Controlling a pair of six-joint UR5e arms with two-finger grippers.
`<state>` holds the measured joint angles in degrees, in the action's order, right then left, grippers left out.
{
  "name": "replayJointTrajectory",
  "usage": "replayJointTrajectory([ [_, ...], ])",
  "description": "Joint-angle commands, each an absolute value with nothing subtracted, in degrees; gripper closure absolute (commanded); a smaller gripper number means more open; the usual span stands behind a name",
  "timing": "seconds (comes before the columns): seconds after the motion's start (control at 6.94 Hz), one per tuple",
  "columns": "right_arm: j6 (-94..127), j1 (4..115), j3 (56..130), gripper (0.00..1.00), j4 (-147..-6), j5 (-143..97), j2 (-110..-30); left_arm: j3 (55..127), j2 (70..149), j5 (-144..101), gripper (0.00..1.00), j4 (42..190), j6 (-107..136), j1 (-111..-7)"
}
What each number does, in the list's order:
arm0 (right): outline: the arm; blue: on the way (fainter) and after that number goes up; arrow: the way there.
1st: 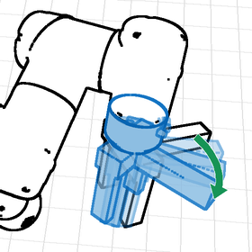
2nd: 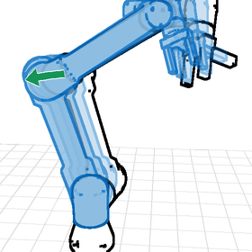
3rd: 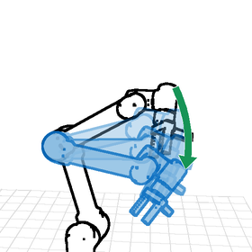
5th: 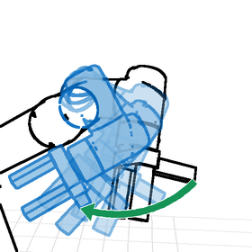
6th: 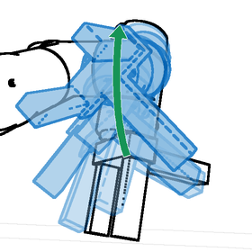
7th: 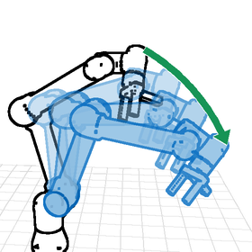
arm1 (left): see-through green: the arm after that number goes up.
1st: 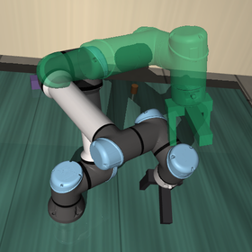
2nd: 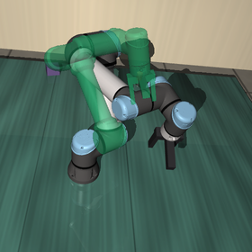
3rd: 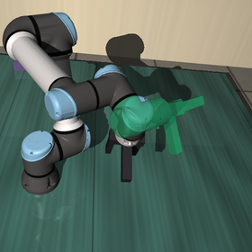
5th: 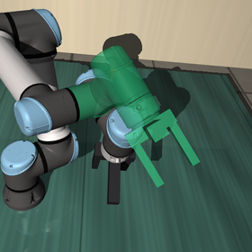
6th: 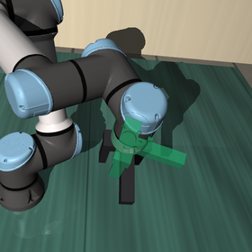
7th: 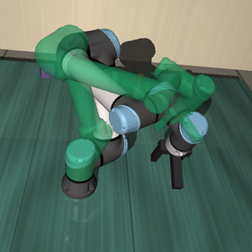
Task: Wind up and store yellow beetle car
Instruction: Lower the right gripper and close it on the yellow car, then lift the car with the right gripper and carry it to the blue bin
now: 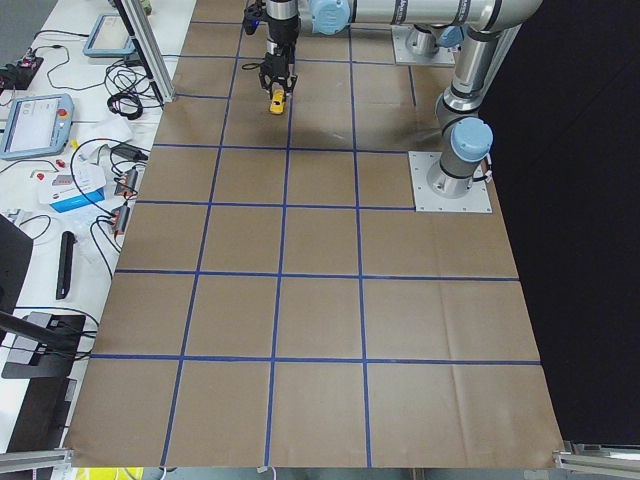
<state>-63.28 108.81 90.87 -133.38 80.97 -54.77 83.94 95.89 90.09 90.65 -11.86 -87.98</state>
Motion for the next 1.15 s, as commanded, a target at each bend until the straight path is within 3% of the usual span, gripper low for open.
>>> replayJointTrajectory([
  [0.0, -63.28, 108.81, 90.44, 0.6, -133.33, 81.47, -55.1, 83.94, 95.89, 90.09, 0.0, 90.7, -11.87, -87.98],
  [1.01, -46.35, 89.77, 90.62, 0.59, -114.03, 87.96, -69.33, 84.02, 95.89, 90.09, 0.0, 90.7, -11.87, -87.98],
])
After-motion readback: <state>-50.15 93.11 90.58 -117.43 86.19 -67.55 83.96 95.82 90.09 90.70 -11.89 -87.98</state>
